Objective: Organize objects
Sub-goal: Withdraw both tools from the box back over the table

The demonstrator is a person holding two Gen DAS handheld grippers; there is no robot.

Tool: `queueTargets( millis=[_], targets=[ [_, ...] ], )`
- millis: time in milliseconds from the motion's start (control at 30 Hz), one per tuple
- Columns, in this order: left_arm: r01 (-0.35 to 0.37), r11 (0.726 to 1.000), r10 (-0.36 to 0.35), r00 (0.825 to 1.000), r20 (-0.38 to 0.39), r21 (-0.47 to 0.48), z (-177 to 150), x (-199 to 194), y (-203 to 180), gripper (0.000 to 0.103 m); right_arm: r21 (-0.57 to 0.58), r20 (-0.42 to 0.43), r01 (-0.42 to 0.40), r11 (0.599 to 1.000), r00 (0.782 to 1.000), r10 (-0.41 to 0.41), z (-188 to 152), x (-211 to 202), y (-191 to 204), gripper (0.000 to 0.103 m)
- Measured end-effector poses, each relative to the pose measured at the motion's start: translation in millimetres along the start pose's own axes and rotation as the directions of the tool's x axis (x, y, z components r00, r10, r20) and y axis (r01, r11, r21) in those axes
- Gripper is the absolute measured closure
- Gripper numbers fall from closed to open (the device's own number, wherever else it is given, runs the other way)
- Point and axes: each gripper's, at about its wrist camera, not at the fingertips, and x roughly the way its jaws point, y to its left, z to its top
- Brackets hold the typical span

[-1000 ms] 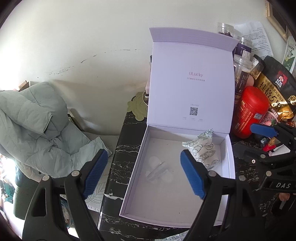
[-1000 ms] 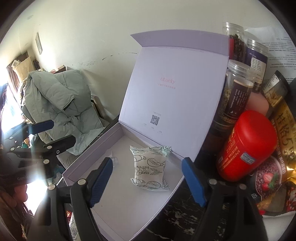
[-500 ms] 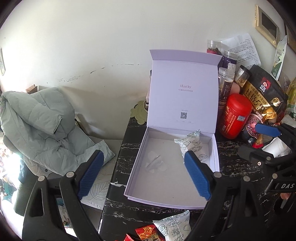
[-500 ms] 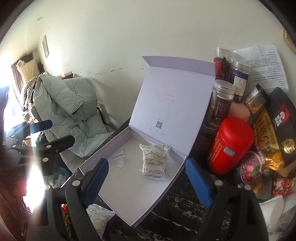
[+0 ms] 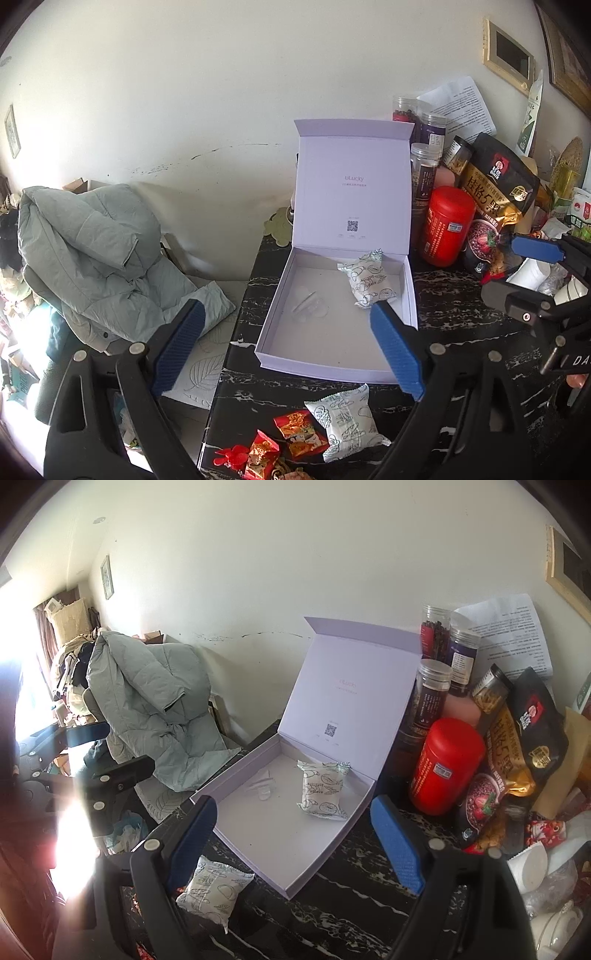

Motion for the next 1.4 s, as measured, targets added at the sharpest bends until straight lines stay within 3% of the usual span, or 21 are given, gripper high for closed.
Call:
queueTargets(
  millis=[300,567,733,1100,1400],
  targets=[
    [-0.035,0.999,0.035,0.999,0.007,0.016,-27,-30,3,0.012,-0.030,0.017,-0.012,0.999,1.000,0.013,-19,-26,20,0.016],
    [-0.074,0.996,0.074,0.997,0.002,-0.046,-52,-50,9,0.012,-0.039,0.029,-0.023,0.999,0.999,0.024,-39,-44,33,0.016],
    [-0.098,0.995,0.098,0.995,-0.015,-0.027,-75,-58,4,0.012,-0.052,0.012,-0.037,0.998,0.999,0.038,-58,-46,41,0.016],
    [-0.070,0.993,0.065,0.996,-0.054,-0.093,-116,-57,4,0.012,-0.049,-0.026,-0.035,0.998,0.999,0.034,-94,-44,46,0.016],
    [-0.094,0.992,0.089,0.994,-0.060,-0.090,-152,-56,3,0.012,-0.054,-0.103,-0.068,0.996,0.993,0.063,-130,-26,52,0.016]
  ],
)
